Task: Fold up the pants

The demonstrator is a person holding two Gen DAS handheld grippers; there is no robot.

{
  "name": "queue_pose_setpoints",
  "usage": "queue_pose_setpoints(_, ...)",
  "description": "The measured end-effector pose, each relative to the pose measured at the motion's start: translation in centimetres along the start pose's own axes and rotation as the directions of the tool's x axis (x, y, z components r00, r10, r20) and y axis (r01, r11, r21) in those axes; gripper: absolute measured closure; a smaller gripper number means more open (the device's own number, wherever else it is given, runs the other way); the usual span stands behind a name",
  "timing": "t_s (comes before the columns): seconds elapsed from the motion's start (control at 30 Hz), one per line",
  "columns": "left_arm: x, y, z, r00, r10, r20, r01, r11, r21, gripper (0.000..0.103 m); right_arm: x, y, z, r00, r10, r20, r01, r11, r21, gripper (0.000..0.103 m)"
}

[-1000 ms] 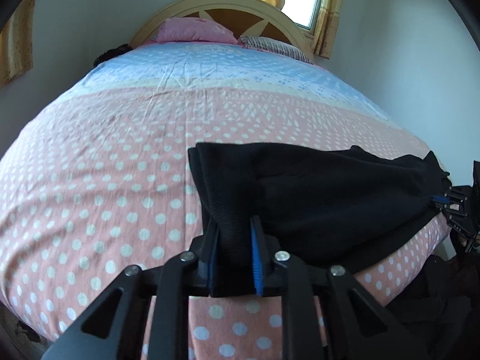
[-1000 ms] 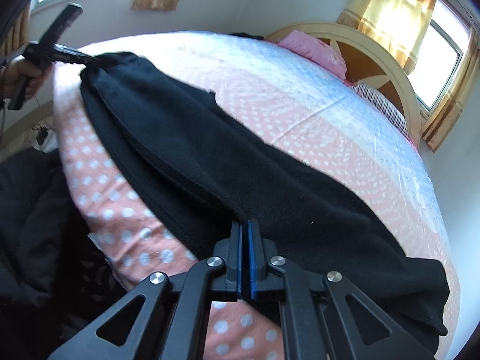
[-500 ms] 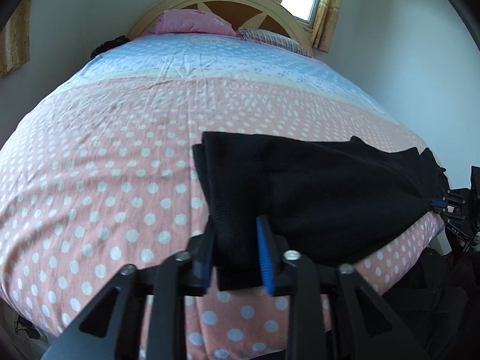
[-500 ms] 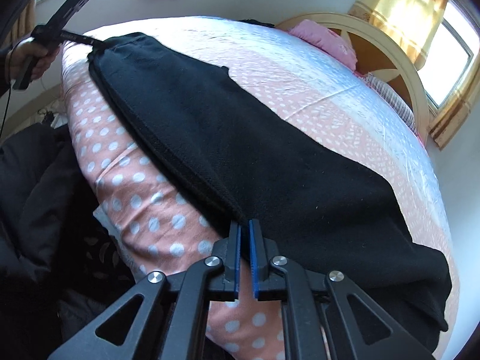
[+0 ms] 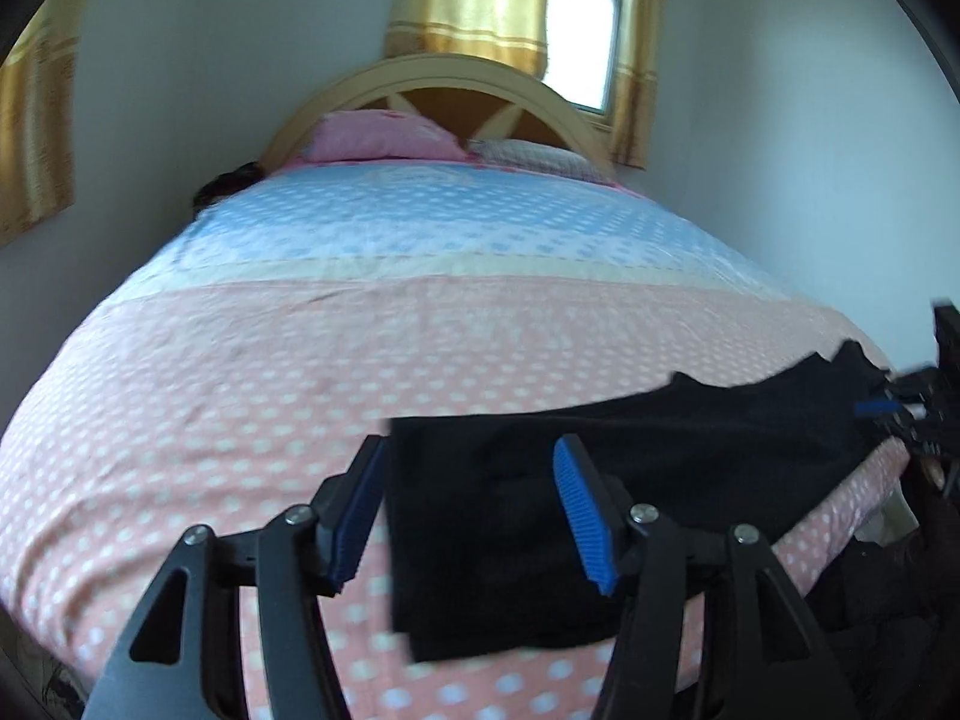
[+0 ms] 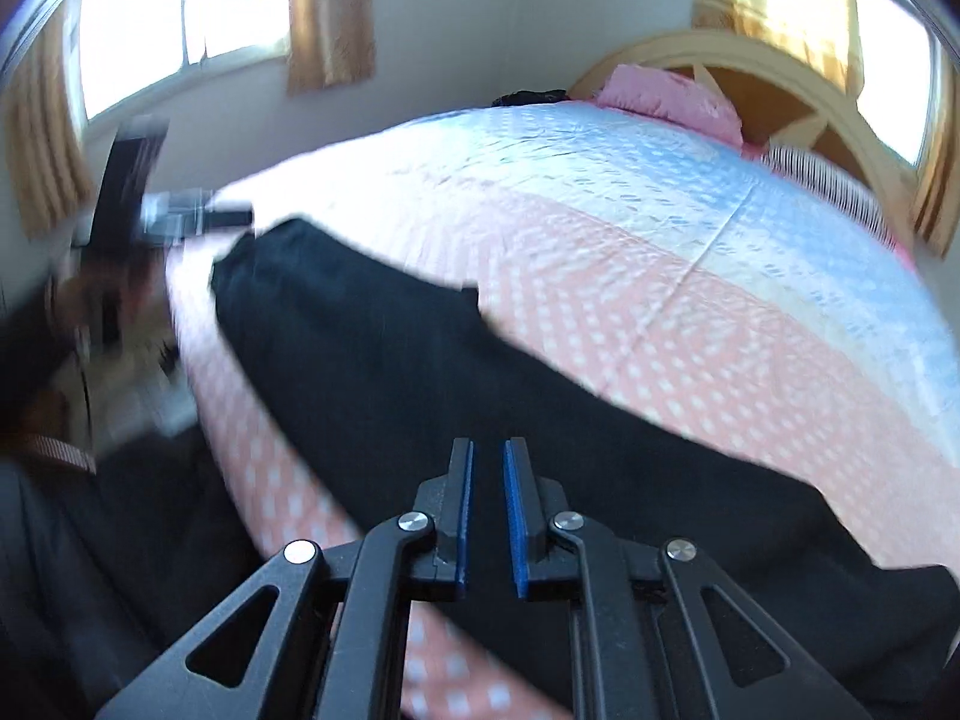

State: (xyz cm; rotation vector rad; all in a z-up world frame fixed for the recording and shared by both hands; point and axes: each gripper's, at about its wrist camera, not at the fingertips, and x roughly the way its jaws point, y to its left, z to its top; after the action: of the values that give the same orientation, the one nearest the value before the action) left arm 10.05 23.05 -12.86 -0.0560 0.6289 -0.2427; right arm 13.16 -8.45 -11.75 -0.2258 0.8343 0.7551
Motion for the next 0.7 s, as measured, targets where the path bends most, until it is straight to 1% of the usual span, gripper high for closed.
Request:
queue_pose_setpoints(0.03,0.9,-1.1,-0.1,1.0,-0.019,-0.016,0.019,1.0,0.017,0.043,1.0,-0.4,0.8,1.0,0.022,-0.007,-0.021,0.999,0.028,0.074)
queue_pose_setpoints(0.07,1.9,-2.3,-0.3,0.999,-0.04,-0.037,0.041,0.998,0.037,0.043,1.8,-0.6,1.4,0.999,0.039,-0.013,-0.039,0.998,0.047,0.069)
queue_pose_setpoints(0.1,3.0,-3.6,-0.7,0.996,-0.066,-0.06,0.07,0.996,0.057,0.043,2.7,-0.8,2.2,0.998,0.066,-0.018,-0.065,0.995,0.072,0.066)
queue_pose_setpoints(0.13,3.6,-4.5,-1.1,0.993,-0.087,-0.078,0.092,0.993,0.068,0.043,3.7,-1.1,2.9,0.995,0.096,-0.023,-0.094,0.991,0.098,0.066)
queue_pose_setpoints(0.23,5.6,-7.2,-2.9,0.976,-0.141,-0.167,0.162,0.979,0.121,0.043,6.3,-1.6,4.5,0.99,0.138,-0.037,-0.13,0.976,0.173,0.066)
queue_pose_setpoints(0.27,5.9,-7.6,-3.5,0.973,-0.134,-0.19,0.163,0.976,0.143,0.043,7.6,-2.0,5.1,0.984,0.171,-0.041,-0.158,0.963,0.219,0.066)
queue_pose_setpoints(0.33,5.5,-8.8,-4.3,0.978,-0.111,-0.178,0.146,0.969,0.197,0.033,9.0,-3.0,5.8,0.98,0.193,-0.044,-0.172,0.941,0.29,0.066)
queue_pose_setpoints(0.37,5.5,-9.1,-4.4,0.973,-0.118,-0.196,0.157,0.967,0.2,0.031,9.9,-3.4,6.2,0.978,0.205,-0.041,-0.181,0.928,0.327,0.066)
queue_pose_setpoints(0.43,5.5,-9.0,-4.2,0.964,-0.14,-0.227,0.184,0.966,0.184,0.025,11.8,-4.2,6.7,0.966,0.255,-0.041,-0.218,0.89,0.4,0.067)
queue_pose_setpoints(0.53,5.2,-8.9,-4.2,0.962,-0.143,-0.231,0.192,0.96,0.204,0.024,14.3,-5.2,7.1,0.947,0.318,-0.055,-0.251,0.832,0.495,0.067)
queue_pose_setpoints(0.57,5.1,-8.9,-4.2,0.963,-0.146,-0.225,0.192,0.961,0.198,0.024,15.0,-5.2,7.1,0.932,0.357,-0.057,-0.278,0.809,0.518,0.068)
queue_pose_setpoints(0.6,5.1,-8.9,-4.2,0.965,-0.146,-0.218,0.19,0.962,0.195,0.024,15.7,-5.0,7.0,0.914,0.402,-0.058,-0.31,0.782,0.541,0.077)
queue_pose_setpoints(0.63,5.1,-9.0,-4.3,0.966,-0.145,-0.213,0.188,0.963,0.196,0.023,16.1,-4.8,6.9,0.899,0.434,-0.063,-0.33,0.764,0.555,0.082)
queue_pose_setpoints(0.67,5.0,-9.0,-4.3,0.967,-0.145,-0.21,0.188,0.962,0.199,0.023,16.2,-4.4,7.0,0.903,0.424,-0.069,-0.32,0.771,0.55,0.09)
queue_pose_setpoints(0.7,5.1,-9.0,-4.3,0.967,-0.147,-0.209,0.189,0.962,0.2,0.023,15.9,-3.9,7.0,0.919,0.388,-0.074,-0.294,0.796,0.529,0.097)
